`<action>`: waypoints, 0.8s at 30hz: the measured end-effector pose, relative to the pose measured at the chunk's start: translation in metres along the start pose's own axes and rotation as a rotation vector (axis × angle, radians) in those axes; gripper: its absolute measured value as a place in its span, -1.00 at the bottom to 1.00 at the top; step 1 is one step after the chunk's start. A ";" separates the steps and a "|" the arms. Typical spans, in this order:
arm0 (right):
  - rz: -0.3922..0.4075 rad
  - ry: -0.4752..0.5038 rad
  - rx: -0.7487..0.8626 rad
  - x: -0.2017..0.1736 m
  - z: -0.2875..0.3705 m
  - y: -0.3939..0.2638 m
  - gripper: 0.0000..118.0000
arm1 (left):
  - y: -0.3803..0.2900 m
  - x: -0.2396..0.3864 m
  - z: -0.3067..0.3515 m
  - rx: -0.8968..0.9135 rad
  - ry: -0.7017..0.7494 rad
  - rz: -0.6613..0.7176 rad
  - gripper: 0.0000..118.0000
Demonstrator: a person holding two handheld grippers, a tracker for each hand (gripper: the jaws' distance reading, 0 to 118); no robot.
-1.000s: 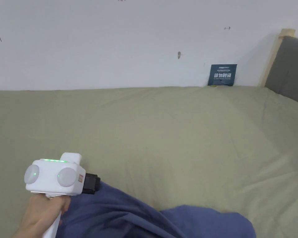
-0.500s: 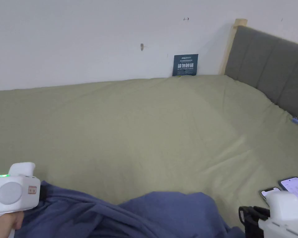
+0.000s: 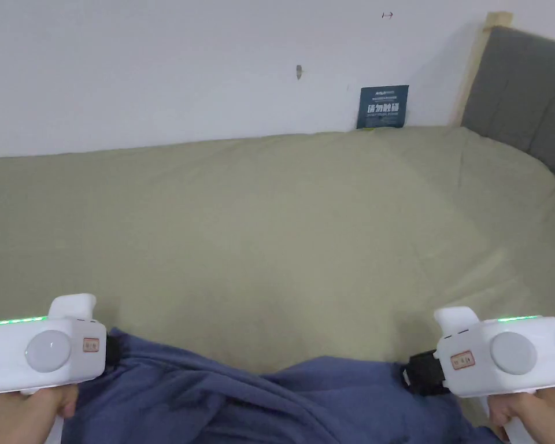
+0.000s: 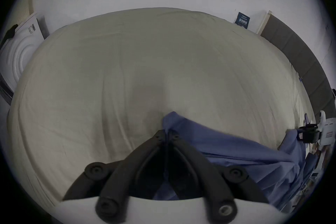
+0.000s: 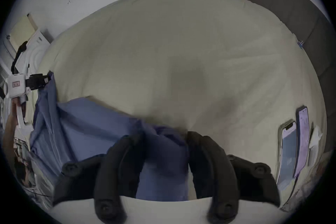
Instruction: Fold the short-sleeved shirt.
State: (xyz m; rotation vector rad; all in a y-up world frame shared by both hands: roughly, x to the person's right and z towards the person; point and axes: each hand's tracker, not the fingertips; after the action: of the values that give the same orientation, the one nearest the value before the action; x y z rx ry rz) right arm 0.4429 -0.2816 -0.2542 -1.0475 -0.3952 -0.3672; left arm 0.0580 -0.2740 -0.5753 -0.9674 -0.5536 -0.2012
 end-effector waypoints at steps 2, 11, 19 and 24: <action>0.008 0.058 0.035 0.000 0.013 0.000 -0.83 | 0.000 0.001 0.001 0.004 0.004 -0.011 -0.99; 0.050 0.115 0.236 -0.022 0.131 0.006 -0.83 | 0.004 -0.034 0.127 0.157 0.040 -0.013 -0.99; 0.139 0.143 0.444 -0.061 0.272 0.015 -0.83 | 0.003 -0.066 0.301 0.361 0.052 0.051 -0.99; 0.130 0.156 0.522 -0.070 0.336 0.028 -0.83 | 0.005 -0.076 0.376 0.461 0.088 0.086 -0.99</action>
State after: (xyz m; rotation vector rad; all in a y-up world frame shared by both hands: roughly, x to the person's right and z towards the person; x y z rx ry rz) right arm 0.3489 0.0359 -0.1608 -0.5264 -0.2602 -0.2097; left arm -0.1379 0.0324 -0.4527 -0.5301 -0.4500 -0.0342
